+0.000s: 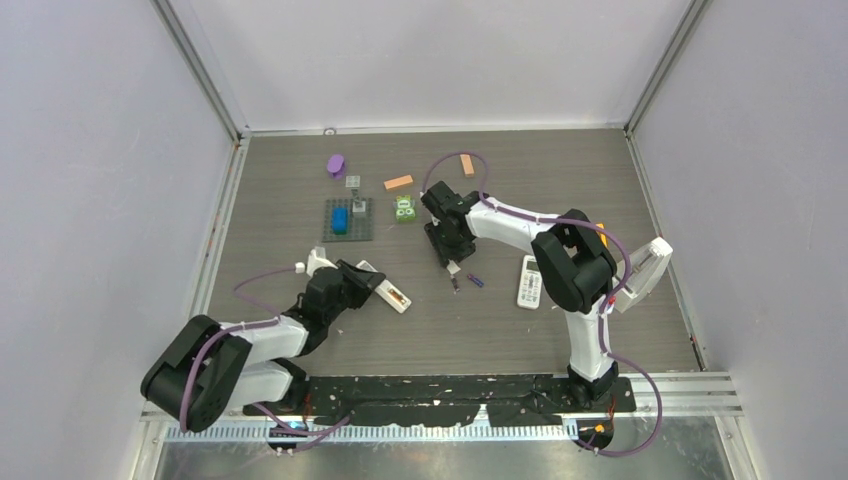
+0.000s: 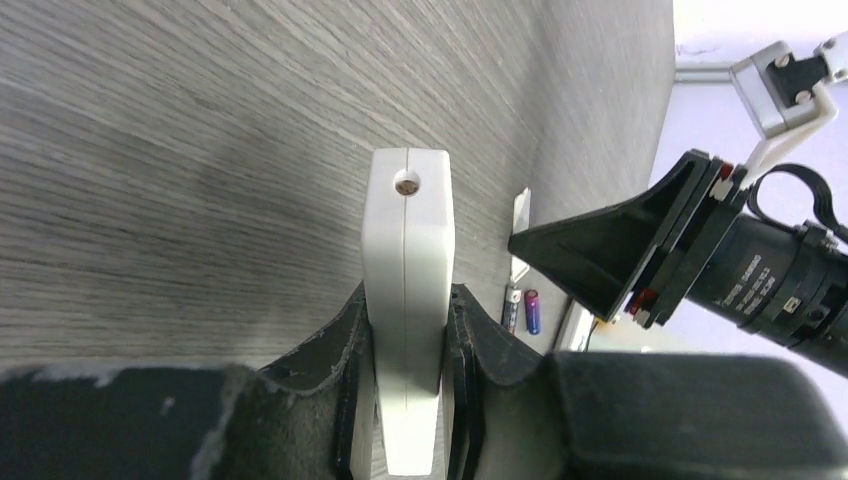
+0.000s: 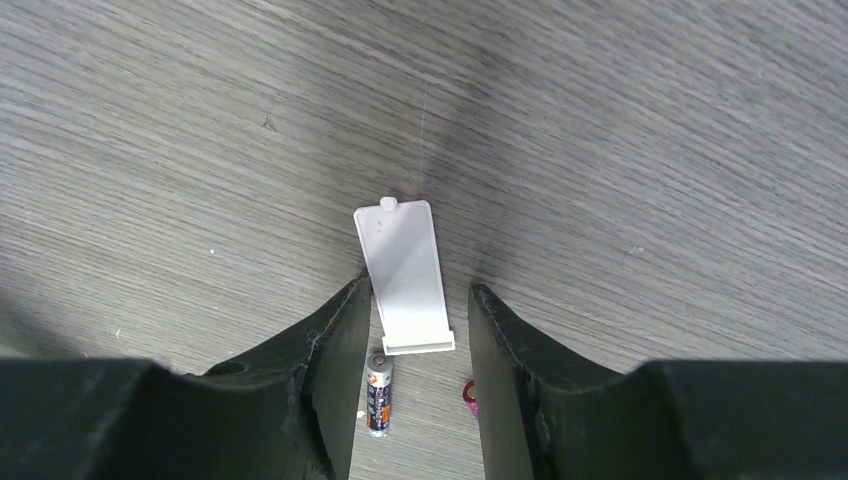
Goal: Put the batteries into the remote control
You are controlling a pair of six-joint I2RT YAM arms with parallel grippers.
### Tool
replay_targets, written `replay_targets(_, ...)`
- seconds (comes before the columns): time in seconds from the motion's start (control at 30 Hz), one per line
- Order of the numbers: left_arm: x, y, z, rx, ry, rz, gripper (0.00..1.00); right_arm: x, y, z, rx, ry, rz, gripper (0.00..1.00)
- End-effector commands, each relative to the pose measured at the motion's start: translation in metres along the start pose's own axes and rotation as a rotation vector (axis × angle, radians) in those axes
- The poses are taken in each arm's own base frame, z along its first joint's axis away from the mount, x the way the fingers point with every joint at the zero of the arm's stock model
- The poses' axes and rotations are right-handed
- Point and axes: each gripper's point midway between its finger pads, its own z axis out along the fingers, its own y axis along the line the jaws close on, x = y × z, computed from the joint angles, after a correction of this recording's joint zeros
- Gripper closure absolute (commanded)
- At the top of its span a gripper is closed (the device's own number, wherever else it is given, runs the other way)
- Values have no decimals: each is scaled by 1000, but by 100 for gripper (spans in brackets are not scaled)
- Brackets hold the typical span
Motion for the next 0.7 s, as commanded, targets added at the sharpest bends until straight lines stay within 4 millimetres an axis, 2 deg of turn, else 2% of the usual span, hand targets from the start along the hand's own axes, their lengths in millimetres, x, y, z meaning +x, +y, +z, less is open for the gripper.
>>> replay_targets(0.0,-17,-19,5,72,-98,-106,78,26,-8,8,30,82,4,54)
replay_targets(0.13,-15,7,0,2,-120,-172,63,33,-8,6,27,106,0,54)
replay_targets(0.27,-12,33,-9,-99,-129,-191,43,37,-8,3,25,123,-1,53)
replay_targets(0.37,-10,43,-16,-146,-125,-184,33,39,-9,2,27,133,-4,53)
replay_targets(0.67,-9,69,-43,-298,-119,-173,22,54,-13,0,42,168,-8,52)
